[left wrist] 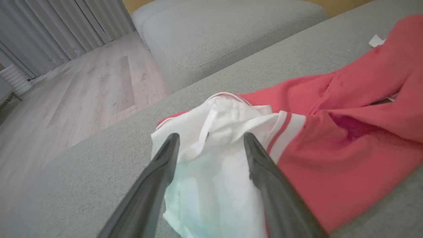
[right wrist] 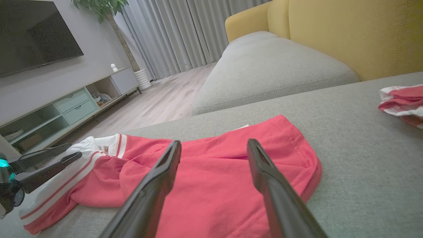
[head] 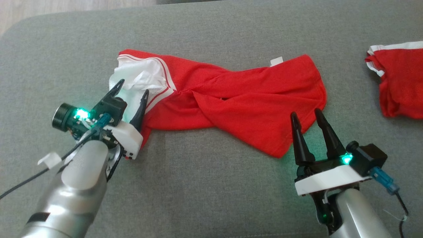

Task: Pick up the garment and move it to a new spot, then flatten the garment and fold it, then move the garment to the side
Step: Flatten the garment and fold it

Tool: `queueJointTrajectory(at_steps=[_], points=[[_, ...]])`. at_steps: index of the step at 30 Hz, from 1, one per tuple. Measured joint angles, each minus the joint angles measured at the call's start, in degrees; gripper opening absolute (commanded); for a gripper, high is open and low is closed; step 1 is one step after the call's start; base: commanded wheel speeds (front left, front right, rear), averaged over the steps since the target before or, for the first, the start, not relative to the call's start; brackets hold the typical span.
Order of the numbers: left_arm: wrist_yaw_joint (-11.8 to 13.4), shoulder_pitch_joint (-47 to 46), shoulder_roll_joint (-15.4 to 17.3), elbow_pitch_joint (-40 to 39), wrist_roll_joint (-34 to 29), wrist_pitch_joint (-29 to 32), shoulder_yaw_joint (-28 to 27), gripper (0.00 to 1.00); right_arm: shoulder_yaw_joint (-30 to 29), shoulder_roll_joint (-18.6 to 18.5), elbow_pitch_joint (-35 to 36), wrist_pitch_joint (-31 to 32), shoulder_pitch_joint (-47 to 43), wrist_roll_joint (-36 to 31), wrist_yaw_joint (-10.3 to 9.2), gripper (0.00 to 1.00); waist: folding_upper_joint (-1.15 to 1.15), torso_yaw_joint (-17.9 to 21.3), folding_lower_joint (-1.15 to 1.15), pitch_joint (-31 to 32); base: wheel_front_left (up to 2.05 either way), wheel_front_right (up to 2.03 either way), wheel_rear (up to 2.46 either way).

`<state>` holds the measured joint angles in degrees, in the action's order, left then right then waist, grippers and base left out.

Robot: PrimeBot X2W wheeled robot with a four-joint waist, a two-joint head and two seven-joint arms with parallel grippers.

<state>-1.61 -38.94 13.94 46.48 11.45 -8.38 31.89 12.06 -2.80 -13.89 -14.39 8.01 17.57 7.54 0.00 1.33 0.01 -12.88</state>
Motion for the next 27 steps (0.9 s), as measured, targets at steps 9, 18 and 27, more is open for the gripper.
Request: queueJointTrajectory(at_steps=[9, 18, 27], points=[[-2.55, -1.92, -1.51, 4.81, -0.03, -2.18, 2.83, 0.00, -0.18, 0.00, -0.31, 0.01, 0.86, 0.09, 0.00, 1.00, 0.00, 0.24, 0.00, 0.29, 0.00, 0.00, 0.00], [-4.42, 1.23, -2.04, 1.68, -3.31, -4.04, 9.46, 0.00, -1.26, 0.00, -1.54, 0.00, 0.43, 0.74, 0.00, 1.00, 0.00, -1.32, -0.01, 4.23, 0.00, 0.00, 0.00], [-5.49, 8.81, -1.82, -8.25, -2.05, 0.52, 15.25, 0.00, -1.08, 0.01, -2.32, 0.00, -2.57, 1.55, 0.00, 1.00, 0.00, -4.38, -0.01, 8.27, 0.00, 0.00, 0.00]])
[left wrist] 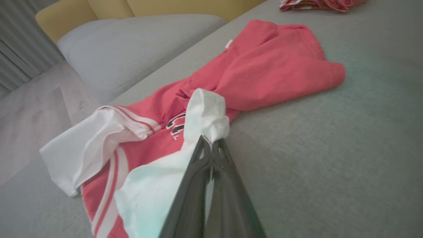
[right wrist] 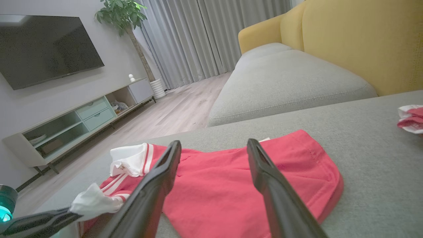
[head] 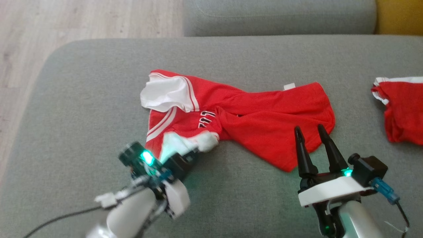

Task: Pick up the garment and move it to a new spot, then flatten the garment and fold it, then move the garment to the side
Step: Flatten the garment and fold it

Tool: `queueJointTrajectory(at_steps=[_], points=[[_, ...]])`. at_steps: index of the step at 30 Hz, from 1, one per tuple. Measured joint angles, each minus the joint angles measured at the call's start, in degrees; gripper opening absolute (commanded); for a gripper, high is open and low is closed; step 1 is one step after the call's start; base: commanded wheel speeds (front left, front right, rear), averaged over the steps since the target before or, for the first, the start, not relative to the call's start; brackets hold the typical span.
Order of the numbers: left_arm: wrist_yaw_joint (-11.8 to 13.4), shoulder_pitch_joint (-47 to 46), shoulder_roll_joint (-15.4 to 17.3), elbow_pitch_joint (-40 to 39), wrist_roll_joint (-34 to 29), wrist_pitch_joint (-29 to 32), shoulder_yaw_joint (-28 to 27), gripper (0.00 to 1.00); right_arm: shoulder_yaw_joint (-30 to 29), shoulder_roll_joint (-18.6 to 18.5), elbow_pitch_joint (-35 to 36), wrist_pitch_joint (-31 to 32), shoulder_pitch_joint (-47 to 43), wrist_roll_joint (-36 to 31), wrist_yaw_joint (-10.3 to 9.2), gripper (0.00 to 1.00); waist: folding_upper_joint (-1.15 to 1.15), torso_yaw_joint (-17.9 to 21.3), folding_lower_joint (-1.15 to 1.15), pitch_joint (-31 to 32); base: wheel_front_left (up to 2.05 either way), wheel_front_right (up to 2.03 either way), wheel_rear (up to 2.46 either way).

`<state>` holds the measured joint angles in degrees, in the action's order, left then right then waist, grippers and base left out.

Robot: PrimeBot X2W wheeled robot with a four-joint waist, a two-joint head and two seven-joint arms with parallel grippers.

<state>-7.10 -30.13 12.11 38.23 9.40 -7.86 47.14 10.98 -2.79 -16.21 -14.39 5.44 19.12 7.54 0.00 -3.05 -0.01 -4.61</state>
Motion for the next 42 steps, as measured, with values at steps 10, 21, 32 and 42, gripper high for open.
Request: queueJointTrajectory(at_steps=[10, 21, 32, 42], points=[[-0.07, 8.04, 2.11, -12.71, 4.79, 13.54, 8.66, 1.00, 0.88, 0.00, -0.37, 0.00, -0.18, 0.53, 0.00, 1.00, 0.00, -1.04, 0.00, 1.84, 0.00, 0.00, 0.00], [6.11, 9.25, 3.80, -20.85, 7.81, 9.33, 2.74, 1.00, 1.29, 0.00, -0.71, 0.00, -0.18, 0.46, 0.00, 1.00, 0.00, -0.38, 0.01, 1.47, 0.00, 0.00, 0.00], [15.75, 9.85, 4.03, -21.70, 14.41, -5.72, -13.19, 1.00, 0.75, 0.00, 1.12, 0.01, -0.18, -0.05, 0.00, 1.00, 0.00, 0.58, 0.01, 0.88, 0.00, 0.00, 0.00], [14.57, 16.57, 4.49, -21.76, 12.57, -6.43, -17.29, 1.00, 0.26, 0.00, 2.34, 0.00, -0.14, -1.08, 0.00, 1.00, 0.00, 1.11, 0.01, -1.43, 0.00, 0.00, 0.00]])
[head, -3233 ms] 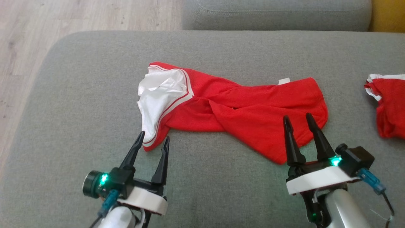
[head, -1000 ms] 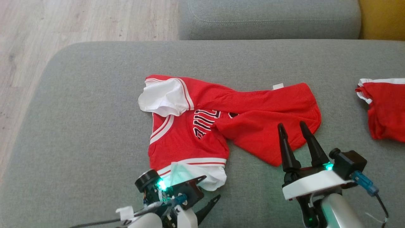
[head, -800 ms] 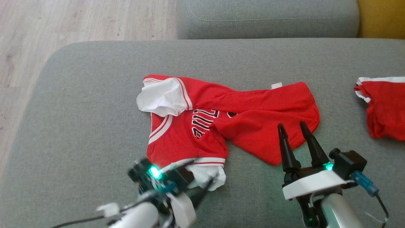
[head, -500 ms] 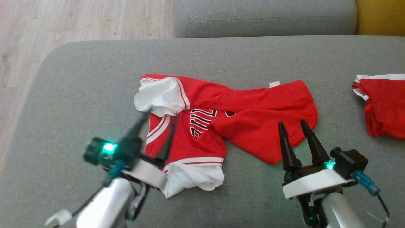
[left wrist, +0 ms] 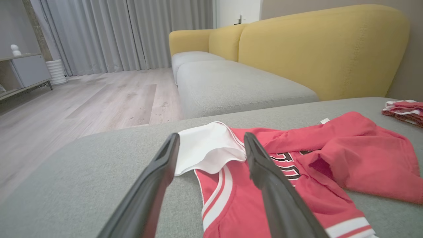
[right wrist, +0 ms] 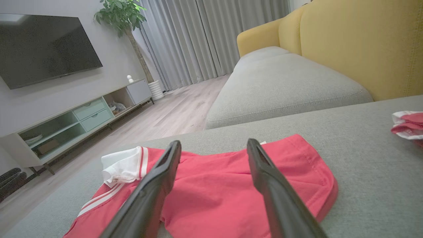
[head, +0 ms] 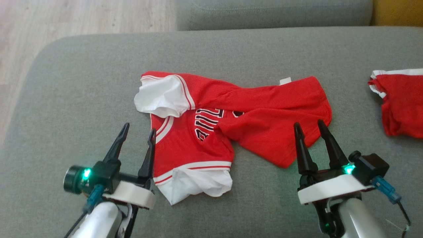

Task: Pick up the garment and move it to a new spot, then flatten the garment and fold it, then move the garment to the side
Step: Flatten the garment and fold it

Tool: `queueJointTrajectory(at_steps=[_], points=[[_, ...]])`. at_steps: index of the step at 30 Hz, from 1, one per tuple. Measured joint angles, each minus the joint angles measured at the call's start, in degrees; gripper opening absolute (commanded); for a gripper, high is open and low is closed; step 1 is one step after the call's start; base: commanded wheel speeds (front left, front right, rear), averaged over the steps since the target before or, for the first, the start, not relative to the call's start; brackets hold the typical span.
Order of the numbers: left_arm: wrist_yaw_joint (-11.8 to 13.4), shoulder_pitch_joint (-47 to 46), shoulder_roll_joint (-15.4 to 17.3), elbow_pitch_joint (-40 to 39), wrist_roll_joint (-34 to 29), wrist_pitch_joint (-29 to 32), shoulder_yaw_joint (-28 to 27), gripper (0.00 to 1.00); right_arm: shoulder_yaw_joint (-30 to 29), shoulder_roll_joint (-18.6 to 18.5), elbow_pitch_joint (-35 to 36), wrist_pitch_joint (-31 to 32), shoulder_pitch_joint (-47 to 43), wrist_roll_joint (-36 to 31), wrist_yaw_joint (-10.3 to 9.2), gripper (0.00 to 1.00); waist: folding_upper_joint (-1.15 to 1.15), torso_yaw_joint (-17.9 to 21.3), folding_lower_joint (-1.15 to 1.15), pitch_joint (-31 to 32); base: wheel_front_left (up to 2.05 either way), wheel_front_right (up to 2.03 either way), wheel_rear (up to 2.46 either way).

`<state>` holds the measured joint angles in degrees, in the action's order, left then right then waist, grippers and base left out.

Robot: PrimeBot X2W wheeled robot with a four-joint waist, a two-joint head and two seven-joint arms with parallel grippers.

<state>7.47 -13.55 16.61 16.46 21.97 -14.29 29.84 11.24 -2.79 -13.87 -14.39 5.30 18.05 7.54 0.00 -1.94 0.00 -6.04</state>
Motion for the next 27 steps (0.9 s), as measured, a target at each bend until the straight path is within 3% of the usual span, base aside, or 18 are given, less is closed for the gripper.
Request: queueJointTrajectory(at_steps=[11, 23, 27], points=[[-7.00, -14.38, 1.08, 11.66, -9.71, 4.19, 8.16, 1.00, 0.32, 0.00, 0.09, 0.01, 1.42, -1.42, 0.00, 1.00, 0.00, 1.81, 0.01, -4.67, 0.00, 0.00, 0.00], [-8.47, -20.56, 1.02, 21.83, -13.47, 4.05, 11.35, 1.00, 0.29, 0.00, 0.10, 0.00, 2.53, -1.40, 0.00, 1.00, 0.00, 4.59, 0.01, -7.30, 0.00, 0.00, 0.00], [-7.87, -22.67, 0.99, 24.16, -14.67, 3.78, 12.09, 1.00, 0.25, -0.01, 0.13, 0.00, 2.72, -1.35, 0.00, 1.00, 0.00, 4.97, 0.01, -8.24, 0.00, 0.00, 0.00]])
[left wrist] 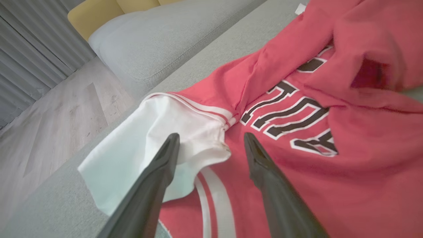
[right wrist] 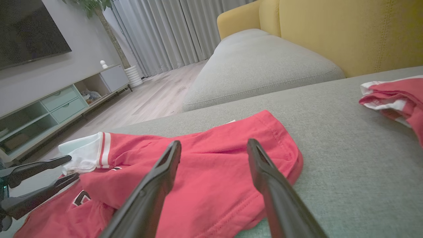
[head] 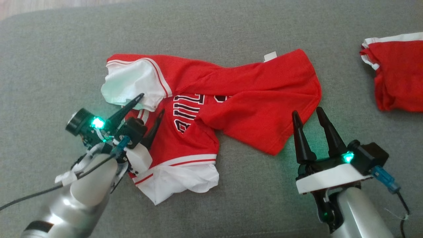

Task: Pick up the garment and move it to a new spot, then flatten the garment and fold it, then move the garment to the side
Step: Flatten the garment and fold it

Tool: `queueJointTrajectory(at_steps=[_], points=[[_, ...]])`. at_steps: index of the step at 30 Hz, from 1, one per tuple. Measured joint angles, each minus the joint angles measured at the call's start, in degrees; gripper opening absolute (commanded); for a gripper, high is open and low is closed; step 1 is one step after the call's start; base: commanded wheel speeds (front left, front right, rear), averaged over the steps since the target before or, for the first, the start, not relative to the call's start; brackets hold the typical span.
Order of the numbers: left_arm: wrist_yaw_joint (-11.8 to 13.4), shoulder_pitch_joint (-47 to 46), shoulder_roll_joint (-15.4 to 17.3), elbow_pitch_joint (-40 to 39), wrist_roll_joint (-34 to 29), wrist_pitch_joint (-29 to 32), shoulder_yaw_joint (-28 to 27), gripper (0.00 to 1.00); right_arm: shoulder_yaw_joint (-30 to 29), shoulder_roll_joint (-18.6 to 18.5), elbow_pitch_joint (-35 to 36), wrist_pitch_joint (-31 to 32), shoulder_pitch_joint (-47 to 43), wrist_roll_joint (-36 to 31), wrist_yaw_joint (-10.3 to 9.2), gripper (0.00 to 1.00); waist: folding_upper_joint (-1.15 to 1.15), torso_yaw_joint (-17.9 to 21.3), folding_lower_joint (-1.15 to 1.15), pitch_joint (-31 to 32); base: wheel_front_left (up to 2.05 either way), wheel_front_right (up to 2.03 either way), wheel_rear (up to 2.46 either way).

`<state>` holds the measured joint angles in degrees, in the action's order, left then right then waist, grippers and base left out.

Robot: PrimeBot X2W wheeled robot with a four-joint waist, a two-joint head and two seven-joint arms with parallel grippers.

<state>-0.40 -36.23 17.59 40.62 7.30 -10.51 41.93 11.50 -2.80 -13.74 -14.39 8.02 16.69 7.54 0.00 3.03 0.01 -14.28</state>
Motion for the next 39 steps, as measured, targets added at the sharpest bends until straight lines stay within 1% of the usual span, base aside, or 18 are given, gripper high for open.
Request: queueJointTrajectory(at_steps=[4, 5, 6, 8, 17, 20, 24, 28, 31, 35, 37, 39], points=[[0.42, -1.78, -0.07, 2.22, -0.32, 0.00, 0.60, 1.00, -0.08, 0.00, 0.08, 0.00, 1.10, 0.45, 0.00, 1.00, 0.00, 0.28, 0.00, -1.08, 0.00, 0.00, 0.00], [0.42, -2.20, -0.15, 2.80, -0.33, 0.00, 0.68, 0.84, -0.09, 0.00, 0.09, 0.00, 1.26, 0.45, 0.00, 1.00, 0.00, 0.35, 0.00, -1.30, 0.00, 0.00, 0.00], [0.43, -2.56, -0.16, 3.41, -0.49, 0.01, 0.74, 0.40, -0.08, 0.01, 0.09, 0.00, 1.38, 0.45, 0.00, 1.00, 0.00, 0.42, 0.00, -1.49, 0.00, 0.00, 0.00], [0.45, -3.25, -0.15, 4.42, -1.18, 0.02, 0.93, 0.00, -0.13, 0.00, 0.09, 0.00, 1.52, 0.46, 0.00, 1.00, 0.00, 0.59, 0.00, -1.76, 0.00, 0.00, 0.00], [0.38, -5.14, -0.11, 5.26, -1.18, -1.65, 1.29, 0.00, -0.13, 0.00, -0.11, 0.00, 1.76, 1.05, 0.00, 1.00, 0.00, 1.02, -0.01, -0.75, 0.00, 0.00, 0.00], [-0.20, -6.73, 0.63, 4.64, -1.18, -1.65, 1.33, 0.00, 0.45, 0.01, -0.13, 0.00, 1.79, 1.57, 0.00, 1.00, 0.00, 1.58, -0.01, -0.24, 0.00, 0.00, 0.00], [-2.36, -12.16, 3.37, 3.20, -1.42, 0.27, 1.33, 0.00, 1.10, 0.01, -0.05, 0.00, 1.96, 2.49, 0.00, 1.00, 0.00, 2.91, -0.01, -0.31, 0.00, 0.00, 0.00], [-4.98, -20.91, 6.03, 2.66, -2.56, 3.27, 1.47, 0.00, 1.45, 0.00, 0.08, 0.00, 2.26, 3.09, -0.01, 1.00, 0.00, 4.51, -0.01, -1.62, 0.00, 0.00, 0.00], [-6.25, -27.33, 8.13, 3.53, -2.86, 5.86, 2.09, 0.00, 2.33, 0.00, 0.51, 0.00, 3.58, 4.10, 0.00, 1.00, 0.00, 6.16, -0.01, -3.07, 0.00, 0.00, 0.00], [-6.80, -34.28, 10.81, 6.37, -2.85, 9.16, 3.75, 0.00, 3.08, 0.01, 1.78, 0.00, 5.50, 5.58, 0.00, 1.00, 0.00, 8.67, 0.00, -5.55, 0.00, 0.00, 0.00], [-7.20, -36.94, 12.17, 8.06, -2.83, 10.22, 5.46, 0.00, 3.45, 0.00, 2.15, 0.00, 5.88, 6.24, 0.00, 1.00, 0.00, 9.96, 0.00, -6.85, 0.00, 0.00, 0.00], [-7.20, -39.05, 13.29, 9.57, -2.31, 11.07, 8.37, 0.00, 4.09, 0.00, 2.22, 0.00, 5.94, 6.71, 0.00, 1.00, 0.00, 11.31, 0.00, -8.05, 0.00, 0.00, 0.00]])
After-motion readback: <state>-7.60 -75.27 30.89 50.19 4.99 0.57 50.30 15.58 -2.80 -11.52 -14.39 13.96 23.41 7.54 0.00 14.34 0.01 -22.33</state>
